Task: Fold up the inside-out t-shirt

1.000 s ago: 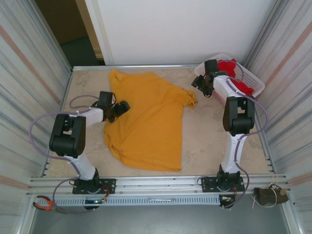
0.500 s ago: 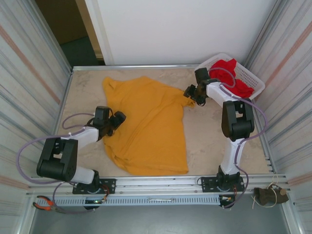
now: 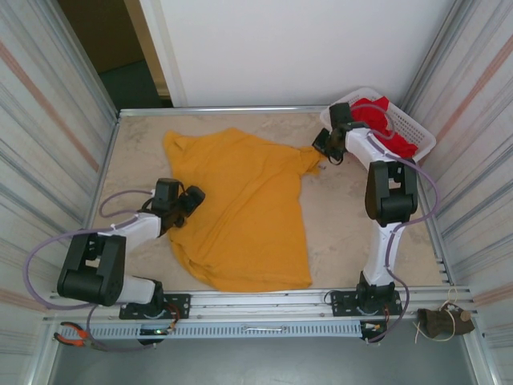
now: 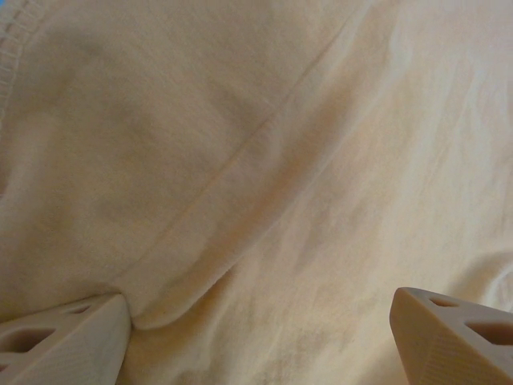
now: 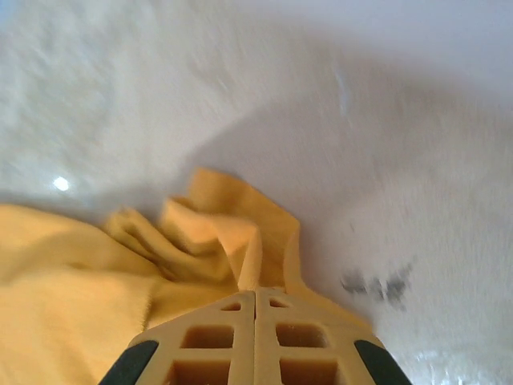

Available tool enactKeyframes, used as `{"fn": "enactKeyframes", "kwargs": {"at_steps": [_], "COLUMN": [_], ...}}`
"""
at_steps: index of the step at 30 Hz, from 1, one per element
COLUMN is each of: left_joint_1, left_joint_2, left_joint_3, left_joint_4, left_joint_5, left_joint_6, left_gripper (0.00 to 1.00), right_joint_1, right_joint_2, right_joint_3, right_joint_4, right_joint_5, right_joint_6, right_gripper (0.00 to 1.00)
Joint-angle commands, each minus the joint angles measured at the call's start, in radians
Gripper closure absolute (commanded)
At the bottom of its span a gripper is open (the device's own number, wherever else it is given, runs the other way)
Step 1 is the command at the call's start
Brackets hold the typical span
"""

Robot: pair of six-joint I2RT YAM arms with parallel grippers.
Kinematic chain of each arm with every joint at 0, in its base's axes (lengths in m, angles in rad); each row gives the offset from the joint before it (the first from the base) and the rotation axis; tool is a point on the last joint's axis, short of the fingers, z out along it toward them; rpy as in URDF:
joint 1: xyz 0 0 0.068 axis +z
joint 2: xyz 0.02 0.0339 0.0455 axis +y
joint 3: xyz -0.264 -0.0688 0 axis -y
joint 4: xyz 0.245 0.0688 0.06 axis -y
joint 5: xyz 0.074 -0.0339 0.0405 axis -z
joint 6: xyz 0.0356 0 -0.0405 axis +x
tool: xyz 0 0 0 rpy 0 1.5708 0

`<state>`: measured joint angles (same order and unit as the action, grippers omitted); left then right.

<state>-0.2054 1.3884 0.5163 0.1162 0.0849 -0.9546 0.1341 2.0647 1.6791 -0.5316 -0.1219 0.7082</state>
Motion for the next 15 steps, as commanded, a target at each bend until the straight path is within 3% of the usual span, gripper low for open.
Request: {"fn": "enactKeyframes", "kwargs": {"at_steps": [1, 8, 11, 12, 15], "left_joint_1": [-0.006, -0.002, 0.003, 0.005, 0.010], "left_joint_2": [0.054, 0.051, 0.033, 0.026, -0.013], "left_joint_3": [-0.012, 0.070, 0.102, 0.115, 0.160], "left_joint_4": [-0.028, -0.077, -0.097, -0.107, -0.147], "left_joint_5": [0.004, 0.006, 0.004, 0.007, 0.017], "left_joint_6": [0.017, 0.099, 0.126, 0.134, 0.170], "left_gripper": [0.14, 0.14, 0.14, 0.14, 0.14], "right_joint_1": [-0.012, 0.003, 0.002, 0.002, 0.010], "right_joint_2": [0.001, -0.075, -0.062, -0.062, -0.109], "right_joint_3": [0.108, -0.101, -0.118, -0.120, -0.148], "right_joint_4": [-0.076, 0.030, 0.029, 0.027, 0.038], "right_joint_5": [0.008, 0.108, 0.112, 0.117, 0.119], "right_joint_6": [-0.039, -0.039, -0.045, -0.047, -0.057], "right_gripper": [1.00, 1.00, 0.52, 0.46, 0.45]}}
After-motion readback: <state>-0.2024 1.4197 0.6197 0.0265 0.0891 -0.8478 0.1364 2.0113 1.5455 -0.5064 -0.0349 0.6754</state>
